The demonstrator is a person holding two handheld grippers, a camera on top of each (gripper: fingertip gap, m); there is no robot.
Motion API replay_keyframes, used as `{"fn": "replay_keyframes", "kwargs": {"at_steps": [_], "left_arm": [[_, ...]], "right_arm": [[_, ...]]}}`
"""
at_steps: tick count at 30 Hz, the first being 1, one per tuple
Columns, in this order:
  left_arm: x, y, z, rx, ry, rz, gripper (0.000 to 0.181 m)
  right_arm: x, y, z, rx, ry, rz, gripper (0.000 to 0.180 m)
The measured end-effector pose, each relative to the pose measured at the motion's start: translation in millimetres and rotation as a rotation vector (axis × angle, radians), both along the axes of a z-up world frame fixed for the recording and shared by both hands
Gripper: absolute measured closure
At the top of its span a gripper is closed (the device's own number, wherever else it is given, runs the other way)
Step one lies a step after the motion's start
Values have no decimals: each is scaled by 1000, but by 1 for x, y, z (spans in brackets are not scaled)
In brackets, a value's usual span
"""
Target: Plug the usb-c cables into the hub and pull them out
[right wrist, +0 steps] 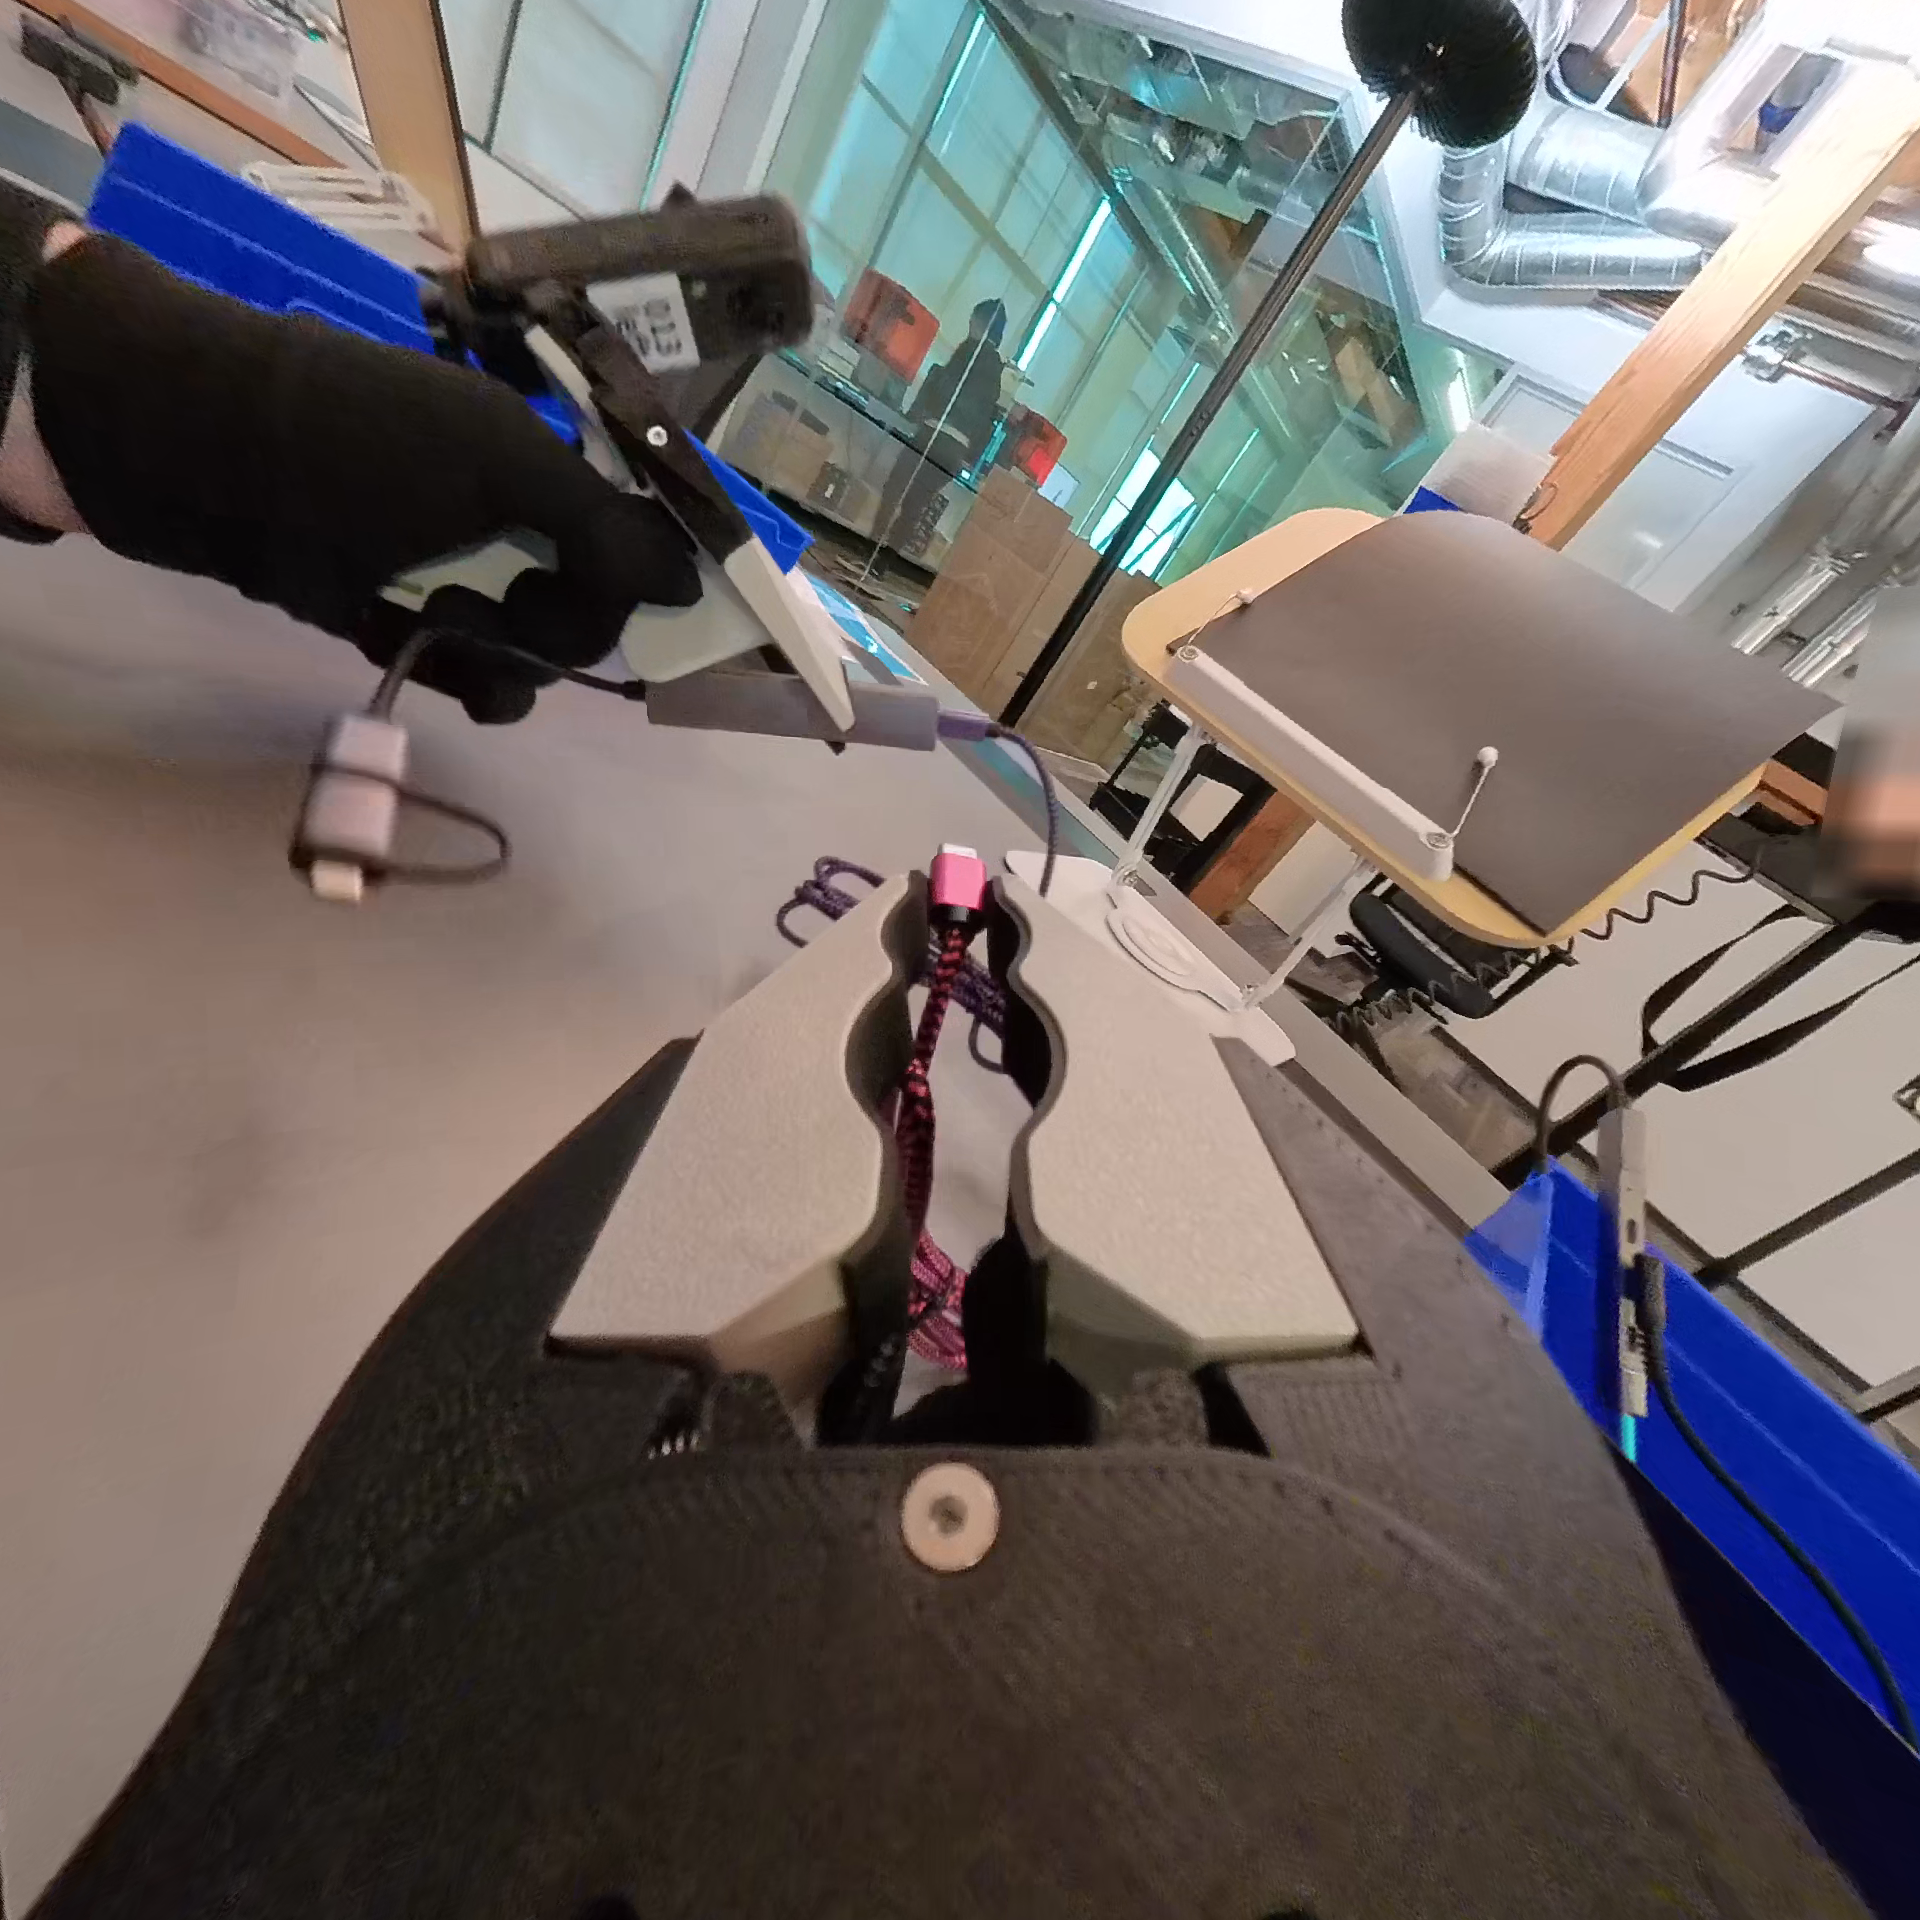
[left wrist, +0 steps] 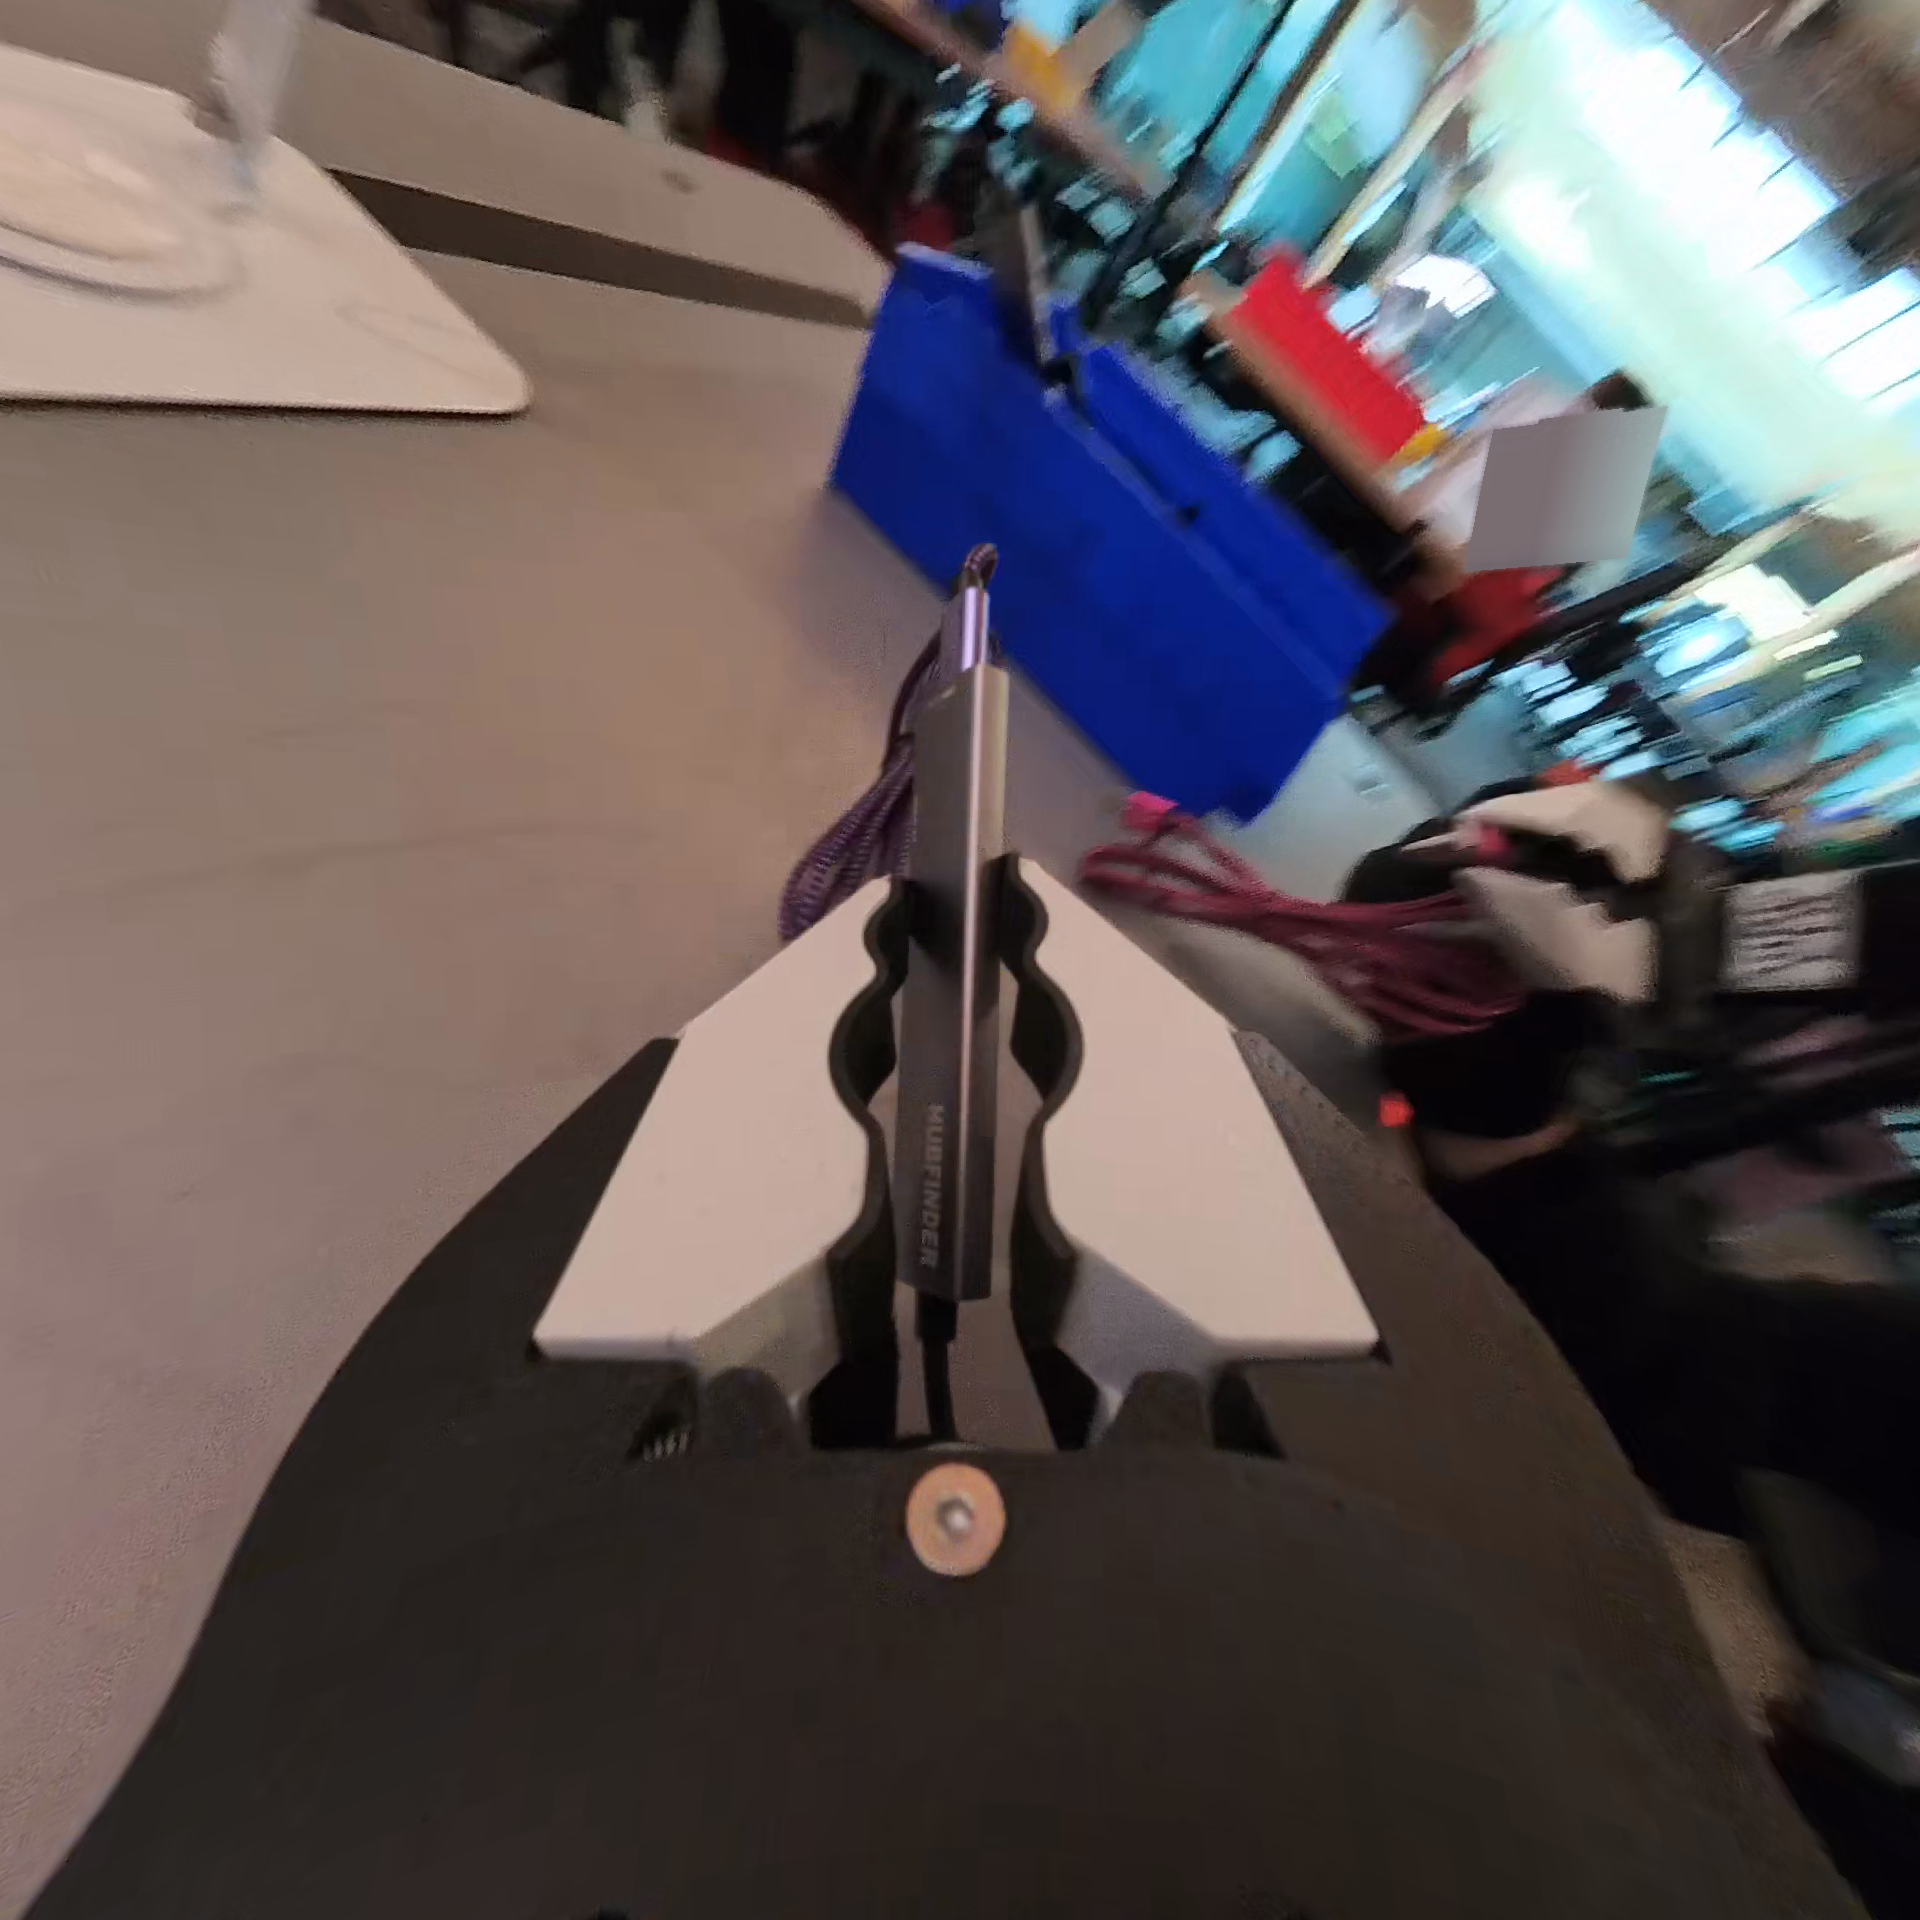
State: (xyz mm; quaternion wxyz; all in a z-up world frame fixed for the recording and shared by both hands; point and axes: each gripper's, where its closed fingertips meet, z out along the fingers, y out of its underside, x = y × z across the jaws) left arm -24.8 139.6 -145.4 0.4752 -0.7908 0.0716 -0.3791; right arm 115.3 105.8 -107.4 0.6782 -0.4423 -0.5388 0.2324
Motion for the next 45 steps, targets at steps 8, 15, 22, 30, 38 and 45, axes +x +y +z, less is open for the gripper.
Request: {"fn": "replay_keyframes", "kwargs": {"at_steps": [8,15,22,30,38,45], "left_arm": [[22,-18,52,69,-663,-224,167],[57,-36,71,80,-837,-406,174],[73,-47,75,62,-873,-489,174],[76,-46,64,32,-844,-486,174],[80,-47,64,13,-839,-493,174],[84,-45,62,-1,-816,-474,174]], "right_arm": [[-9,-4,14,-78,67,72,172],[-36,-17,19,-3,5,131,172],[-57,-28,11,93,-100,179,172],[-60,-28,12,95,-141,209,172],[-61,-27,5,117,-189,198,172],[-58,-27,3,172,-257,178,172]]}}
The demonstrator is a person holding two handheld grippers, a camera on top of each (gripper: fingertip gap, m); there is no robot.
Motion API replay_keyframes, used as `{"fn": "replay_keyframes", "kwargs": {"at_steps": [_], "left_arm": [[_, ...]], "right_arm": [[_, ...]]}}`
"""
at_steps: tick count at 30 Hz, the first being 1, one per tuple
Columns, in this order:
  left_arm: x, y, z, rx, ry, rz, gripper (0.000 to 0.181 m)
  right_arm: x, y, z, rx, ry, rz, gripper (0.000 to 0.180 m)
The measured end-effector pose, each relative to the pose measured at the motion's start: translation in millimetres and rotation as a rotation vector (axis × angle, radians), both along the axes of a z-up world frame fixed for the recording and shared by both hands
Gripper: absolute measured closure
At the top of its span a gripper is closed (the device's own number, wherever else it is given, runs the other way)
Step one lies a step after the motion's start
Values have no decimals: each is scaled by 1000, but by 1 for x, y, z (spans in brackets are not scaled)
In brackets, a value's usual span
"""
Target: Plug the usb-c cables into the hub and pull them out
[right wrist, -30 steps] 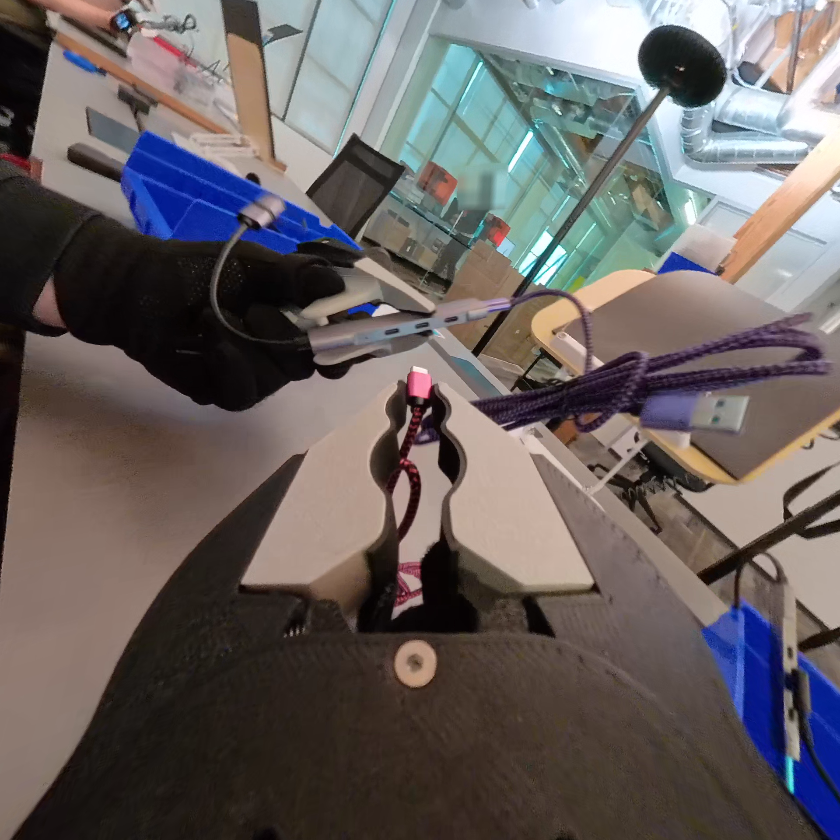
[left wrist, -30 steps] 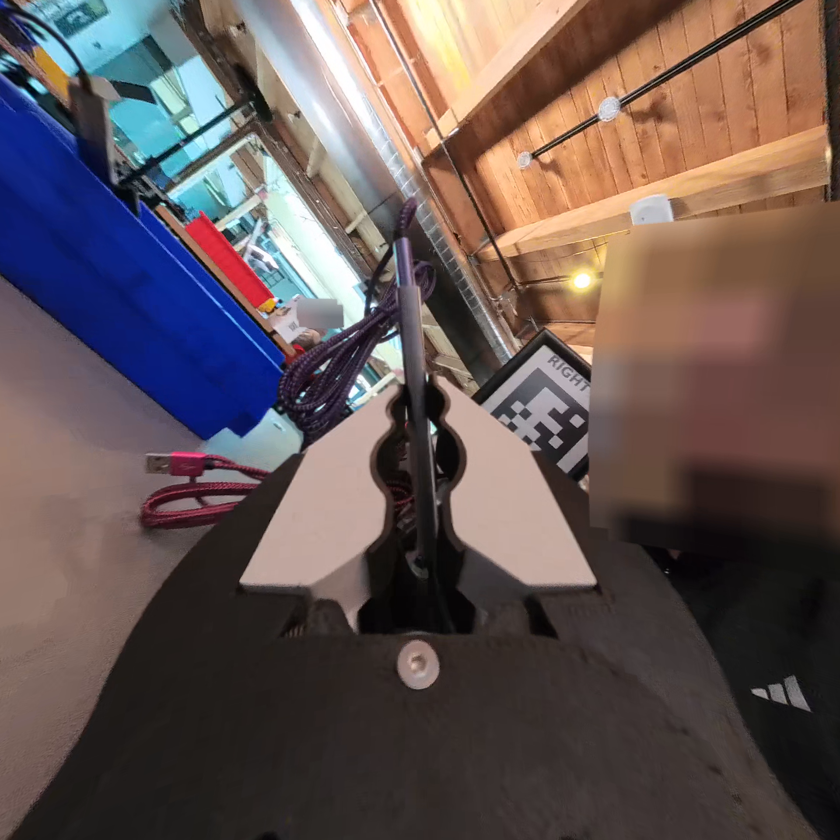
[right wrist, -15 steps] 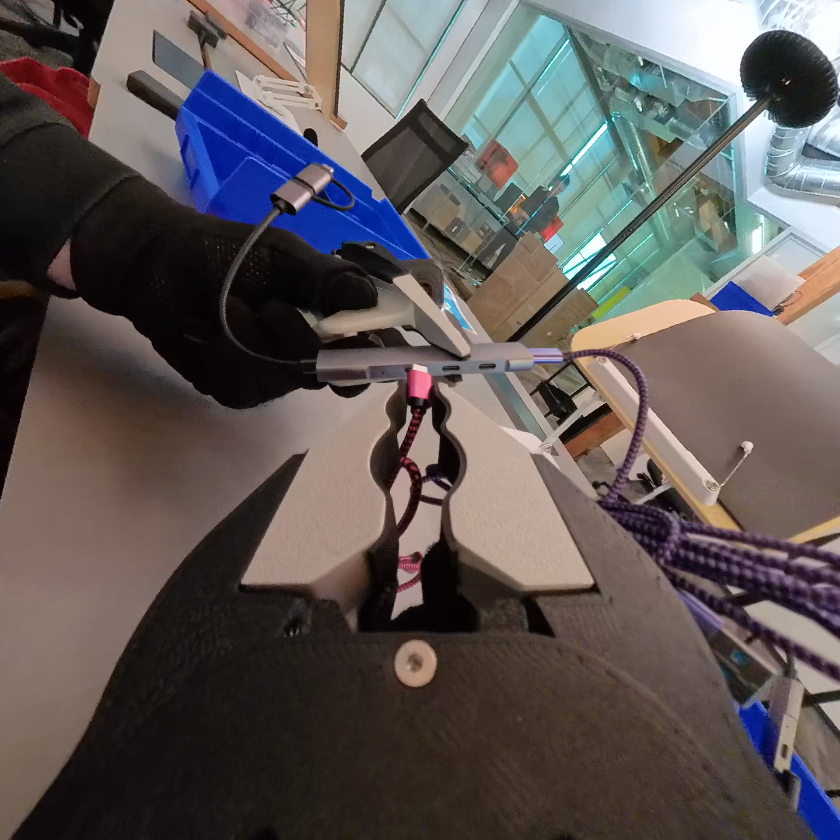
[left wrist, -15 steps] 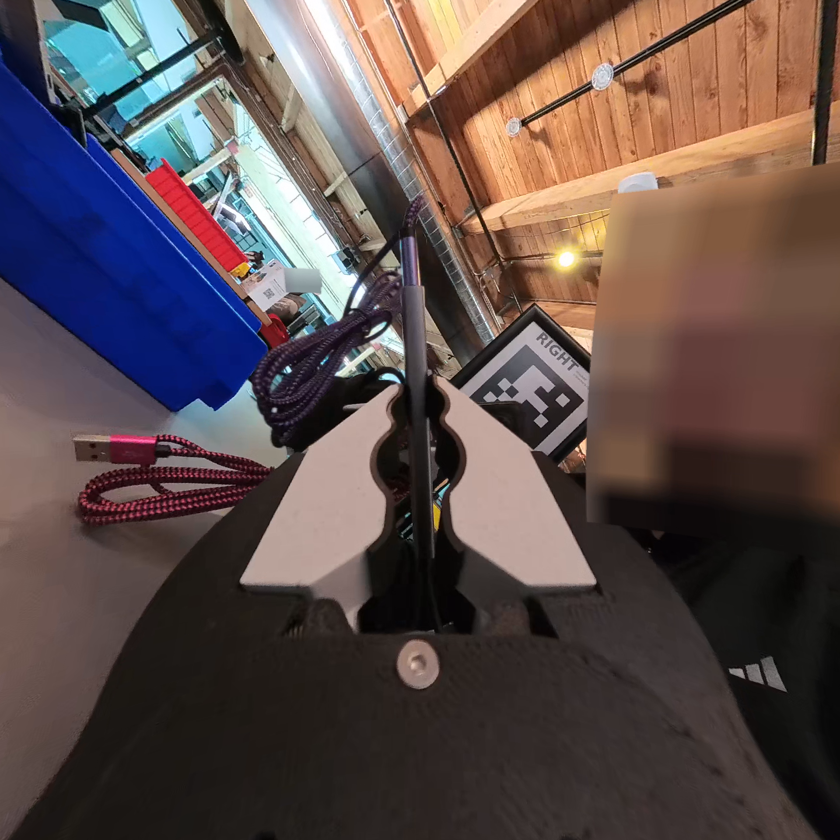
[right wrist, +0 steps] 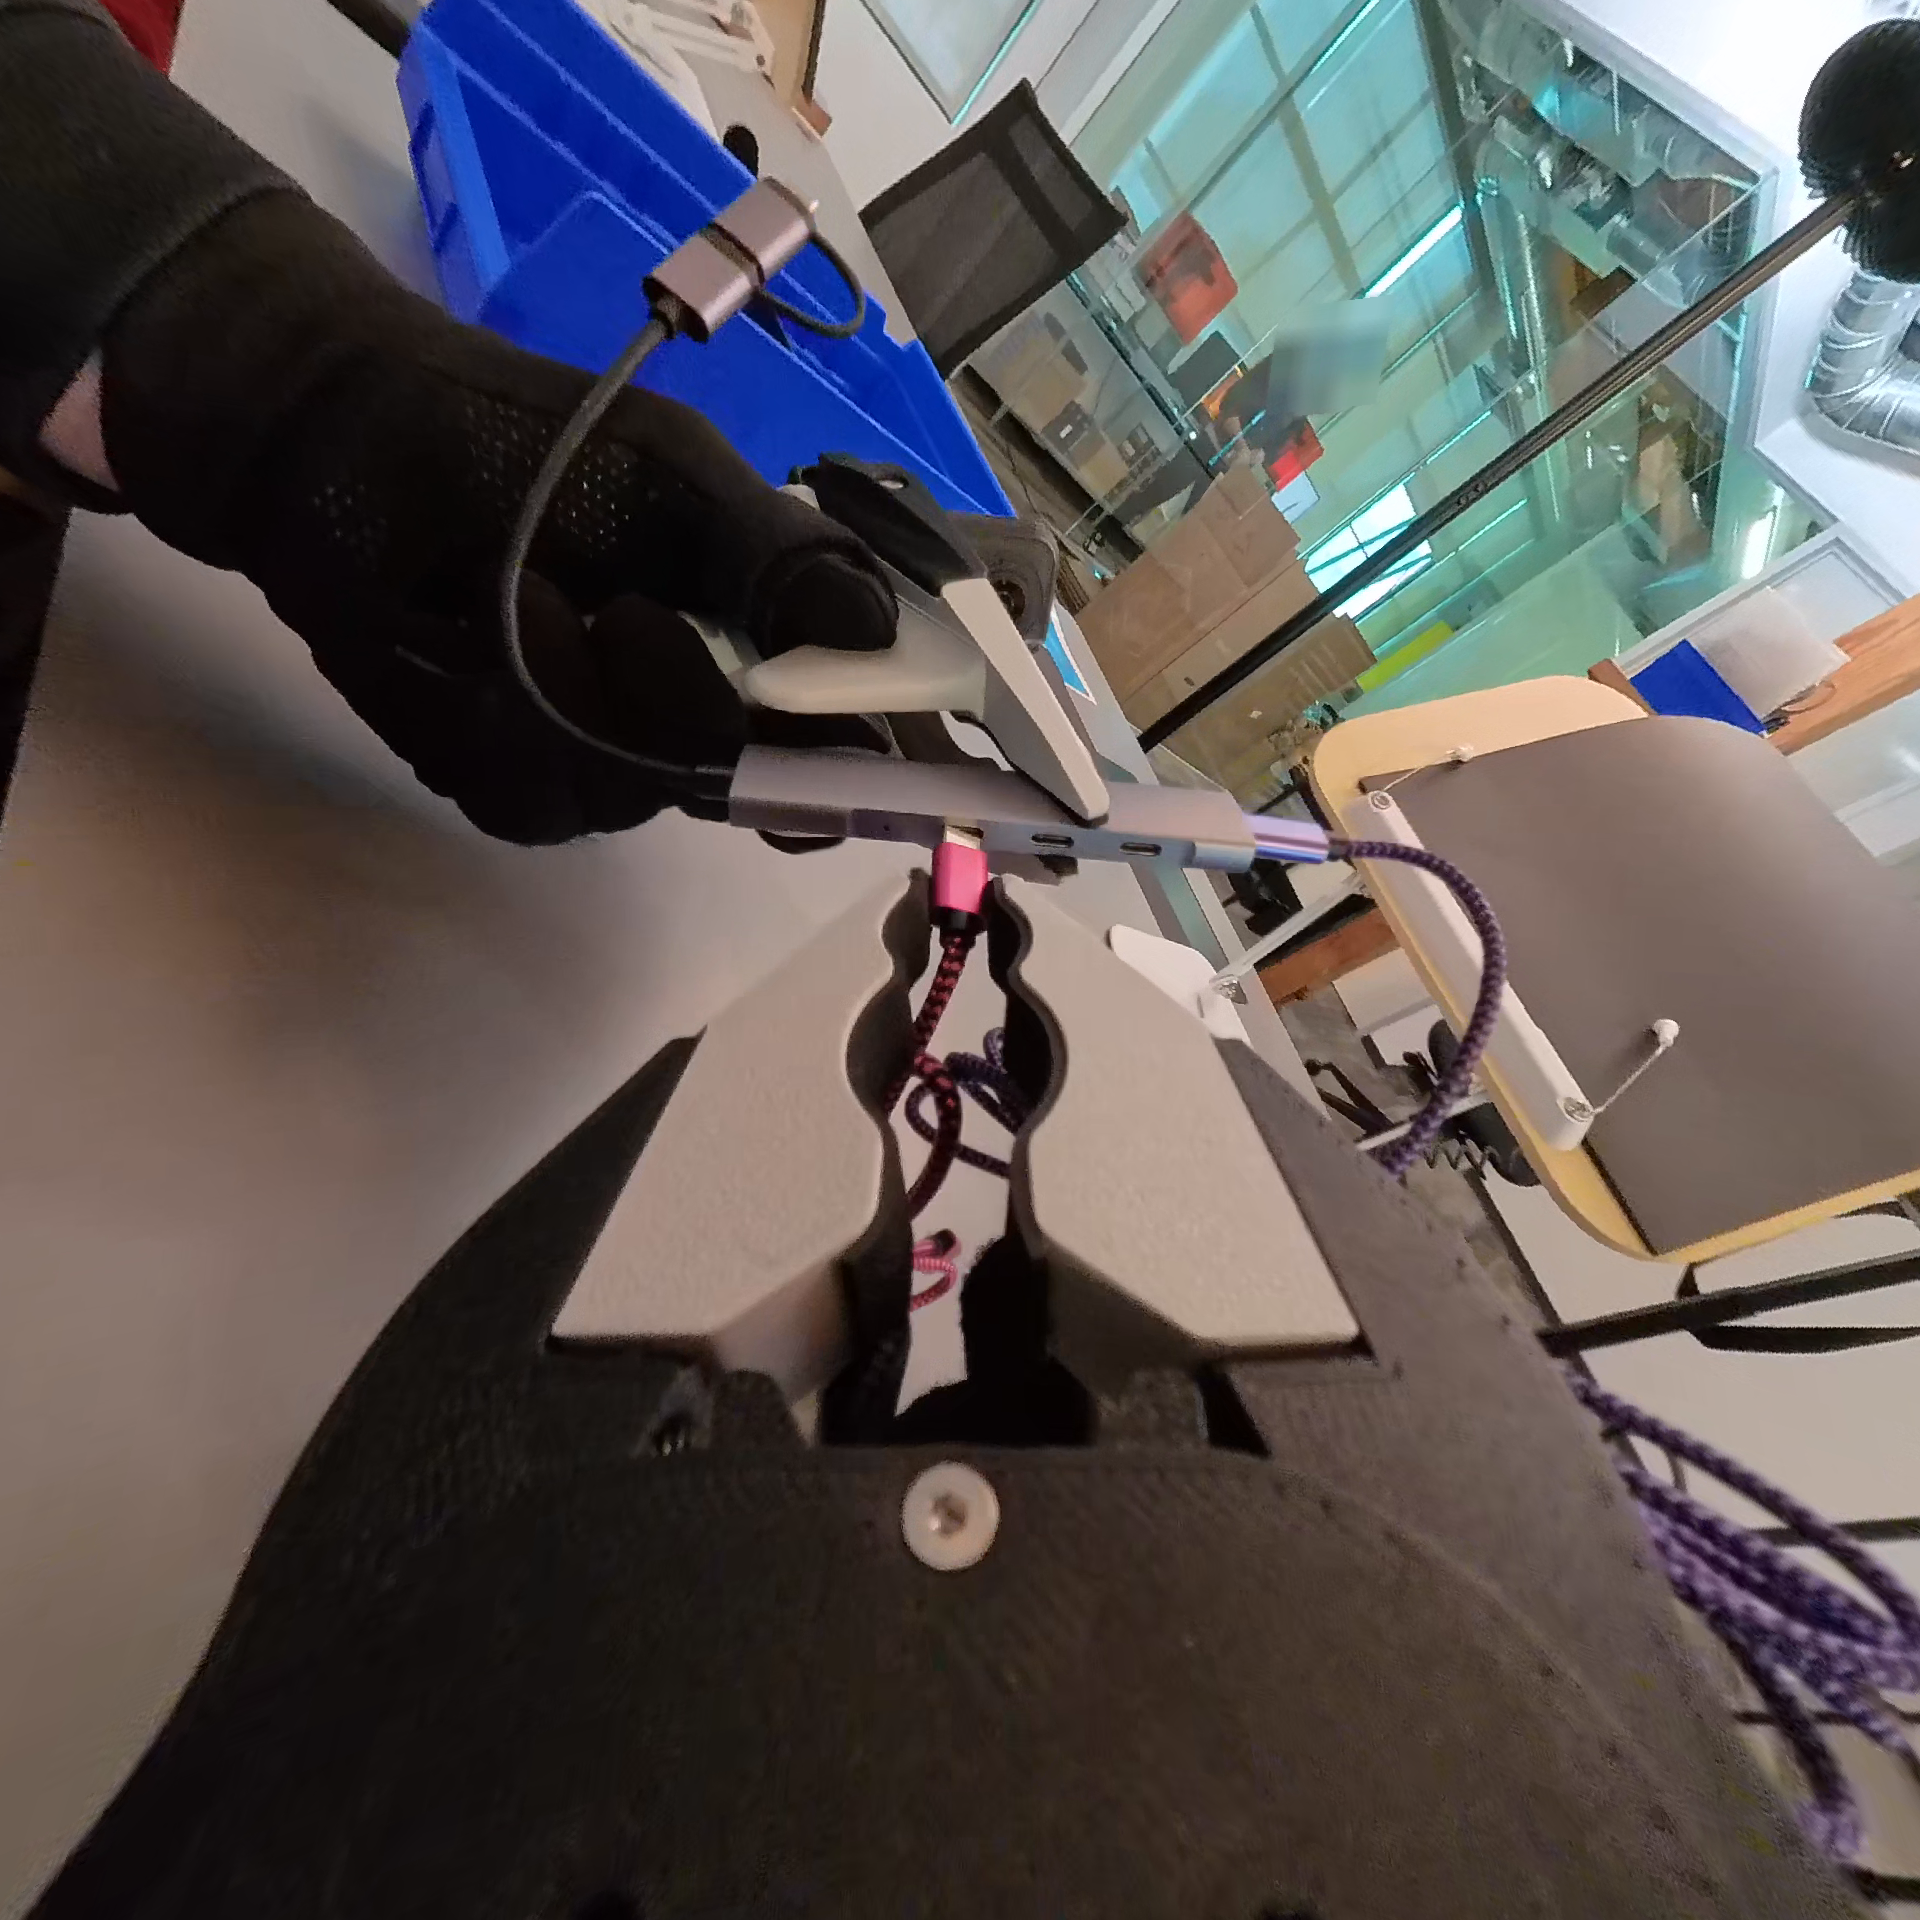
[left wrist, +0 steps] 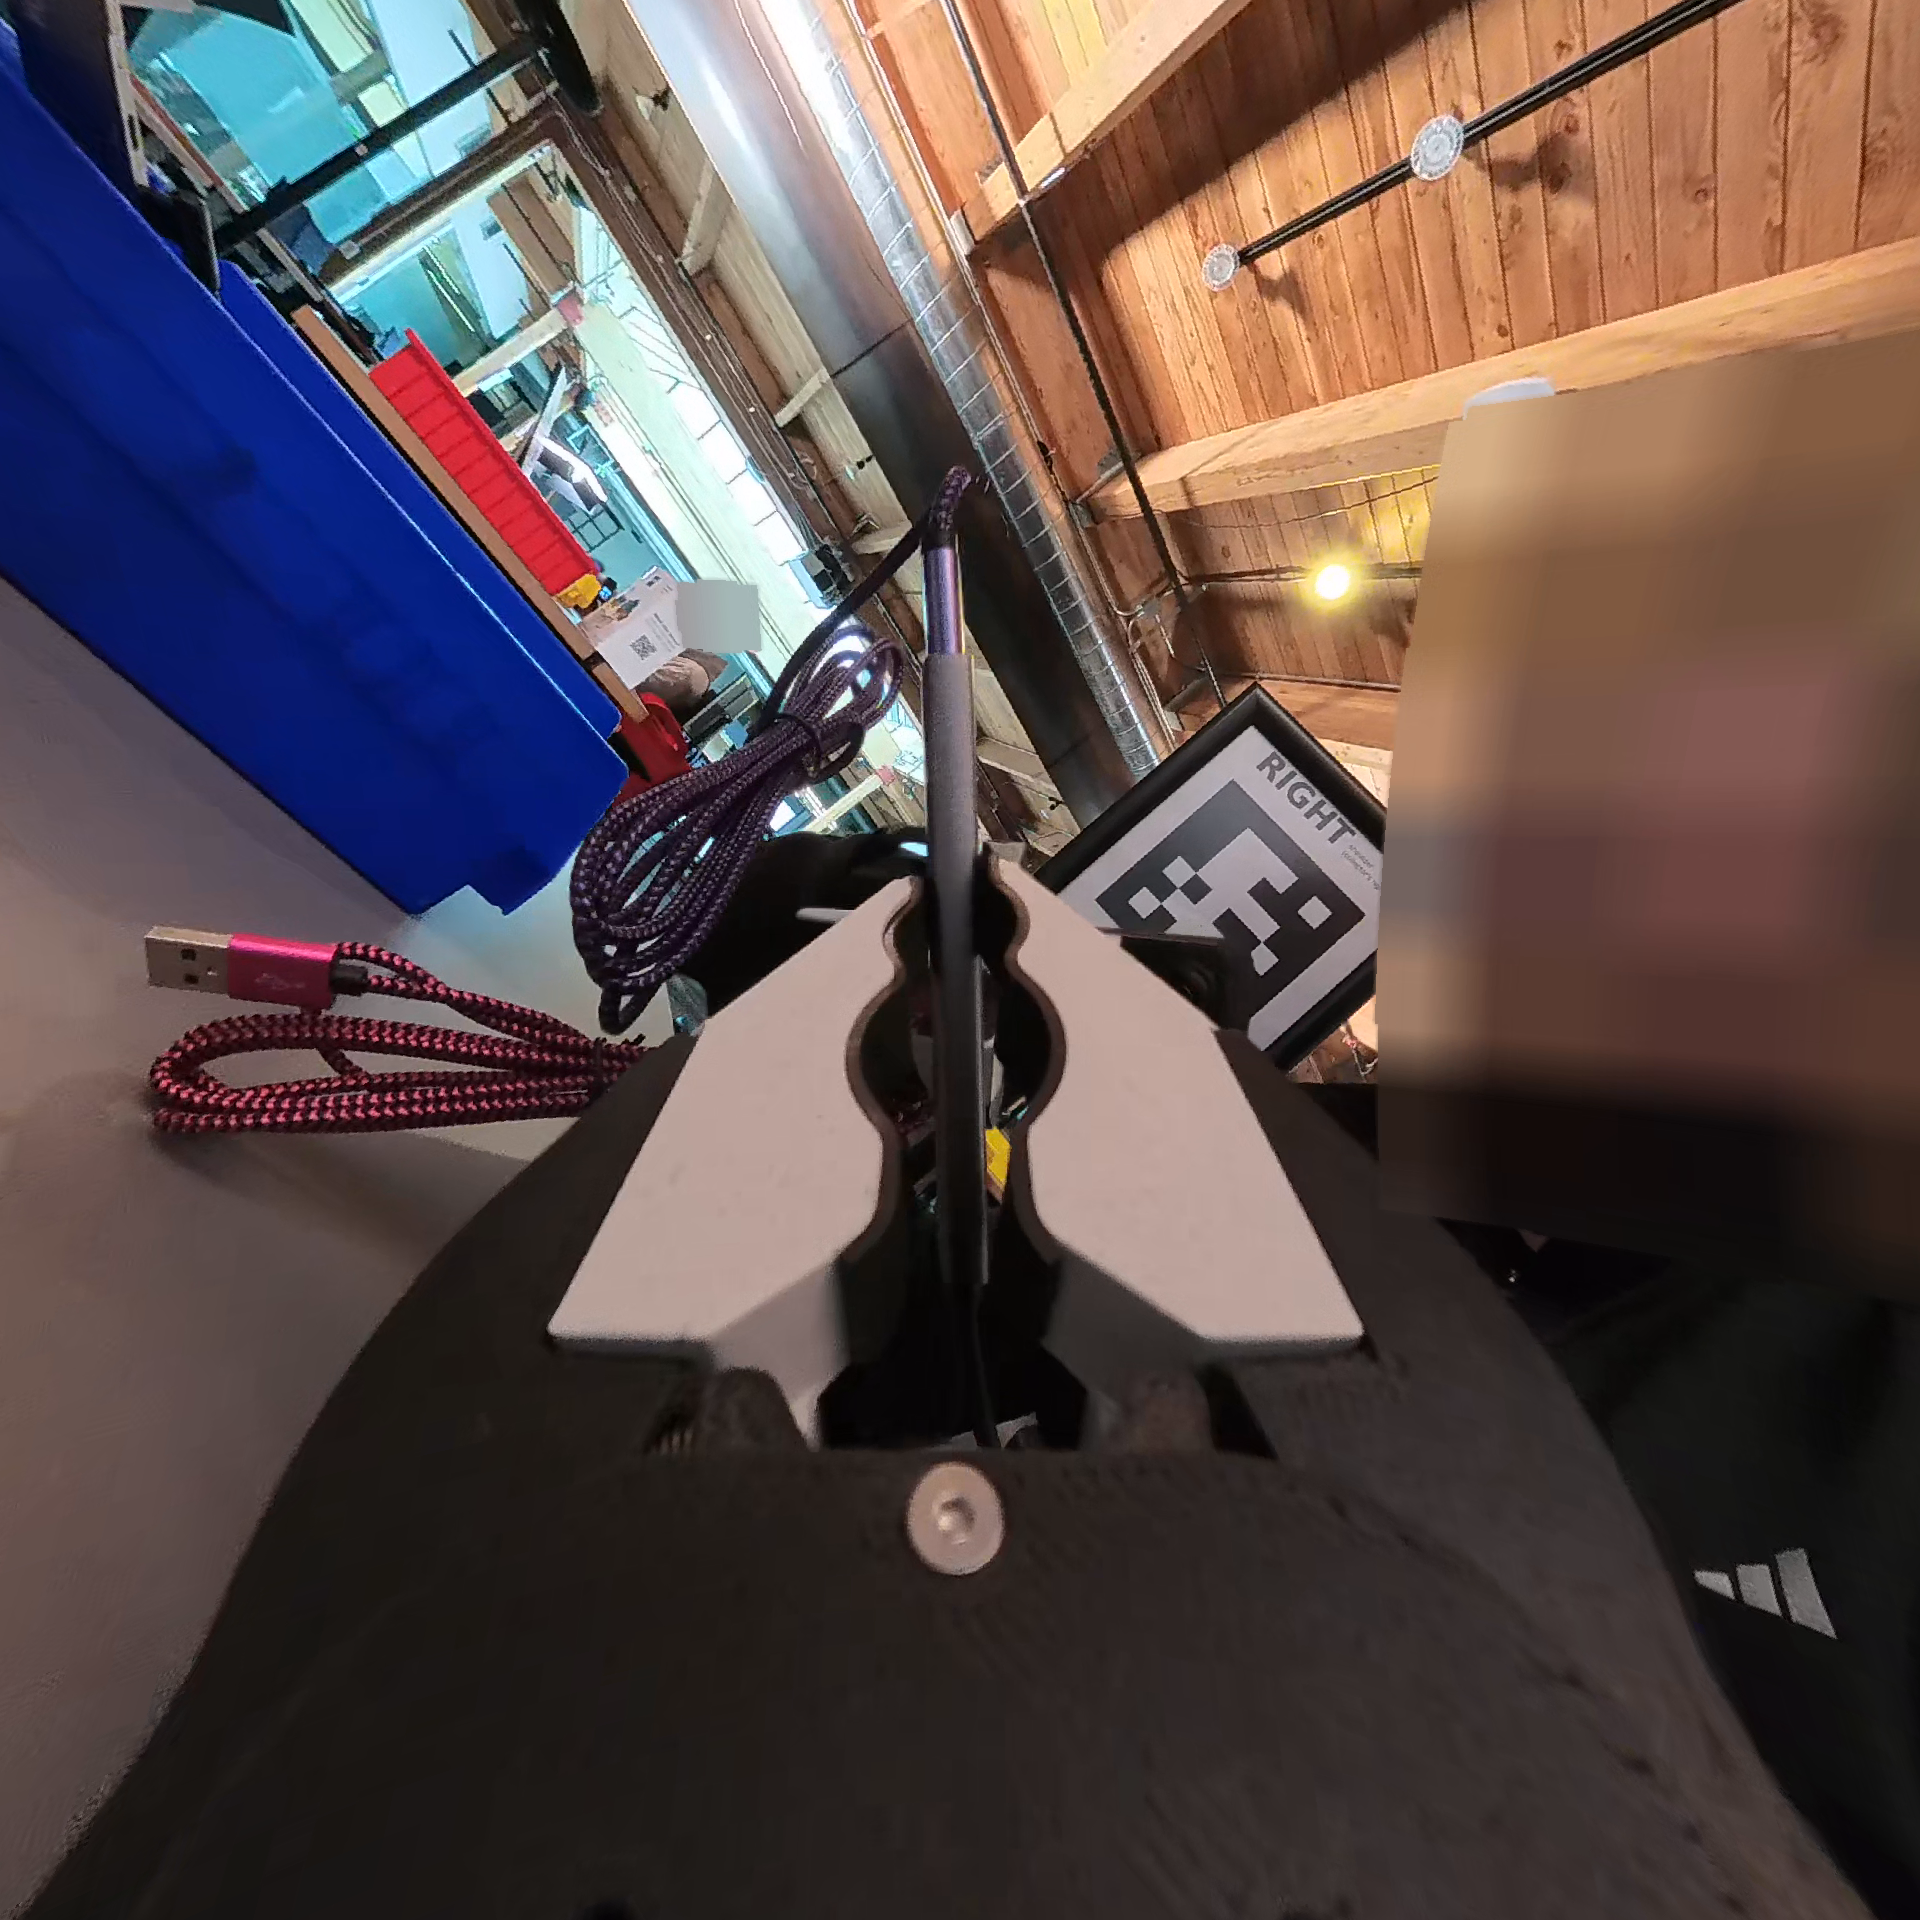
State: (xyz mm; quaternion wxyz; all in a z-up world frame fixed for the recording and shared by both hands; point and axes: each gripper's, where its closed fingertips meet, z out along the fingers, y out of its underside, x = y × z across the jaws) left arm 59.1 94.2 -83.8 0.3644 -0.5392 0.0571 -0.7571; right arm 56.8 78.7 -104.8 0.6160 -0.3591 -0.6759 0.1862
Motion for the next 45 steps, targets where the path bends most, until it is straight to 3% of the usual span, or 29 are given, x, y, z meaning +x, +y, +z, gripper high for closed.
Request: {"fn": "replay_keyframes", "kwargs": {"at_steps": [11,25,45], "left_arm": [[4,4,-3,-96,-6,-13,174],[3,8,-6,-103,7,63,174],[-11,17,1,-91,62,218,173]], "right_arm": [[0,3,-1,137,-60,-62,172],[-3,4,-4,57,-80,-42,172],[-20,12,0,-8,-19,-187,172]]}}
